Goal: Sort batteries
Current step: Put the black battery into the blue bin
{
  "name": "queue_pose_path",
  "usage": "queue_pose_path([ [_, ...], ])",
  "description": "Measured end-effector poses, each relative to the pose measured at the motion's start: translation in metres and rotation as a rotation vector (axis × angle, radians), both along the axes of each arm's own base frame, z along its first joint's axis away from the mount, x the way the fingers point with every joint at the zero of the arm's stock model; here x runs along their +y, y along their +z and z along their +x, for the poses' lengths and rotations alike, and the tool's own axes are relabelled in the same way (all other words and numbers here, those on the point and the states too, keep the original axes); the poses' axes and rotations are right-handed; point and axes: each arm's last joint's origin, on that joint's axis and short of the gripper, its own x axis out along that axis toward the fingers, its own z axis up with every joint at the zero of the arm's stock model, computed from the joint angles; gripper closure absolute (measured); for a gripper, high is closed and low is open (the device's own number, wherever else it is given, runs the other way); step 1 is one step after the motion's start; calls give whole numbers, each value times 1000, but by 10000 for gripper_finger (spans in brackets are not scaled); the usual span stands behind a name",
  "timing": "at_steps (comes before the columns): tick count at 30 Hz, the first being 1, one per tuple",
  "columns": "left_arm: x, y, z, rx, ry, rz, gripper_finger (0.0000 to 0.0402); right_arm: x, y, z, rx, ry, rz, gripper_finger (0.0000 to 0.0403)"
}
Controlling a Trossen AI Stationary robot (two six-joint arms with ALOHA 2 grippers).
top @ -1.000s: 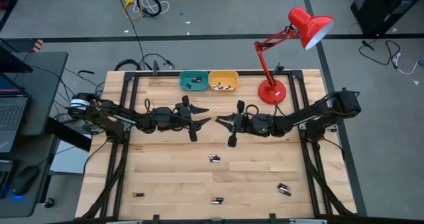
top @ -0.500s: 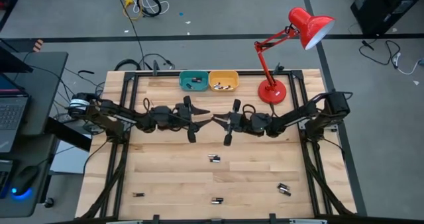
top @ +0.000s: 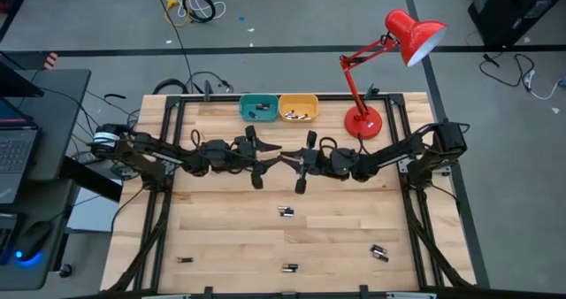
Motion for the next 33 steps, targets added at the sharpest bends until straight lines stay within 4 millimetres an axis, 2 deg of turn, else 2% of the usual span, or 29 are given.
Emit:
queue_pose_path([
  [5, 1, 1, 2, 17, 0, 0, 248, 0, 0, 0, 0, 0, -1, 366],
  [13, 4, 1, 2, 20, 8, -4, 334, 0, 0, 0, 0, -2, 2, 366],
  [23, 10, 0, 2, 21, 21, -31, 334, -1, 0, 0, -3, -35, 26, 350],
  [27, 18, -1, 1, 29, 107, -30, 334, -5, -2, -2, -2, -178, 84, 320],
  [33, 40, -2, -2, 35, 187, -53, 334, -8, -12, -4, 66, -304, 136, 260],
])
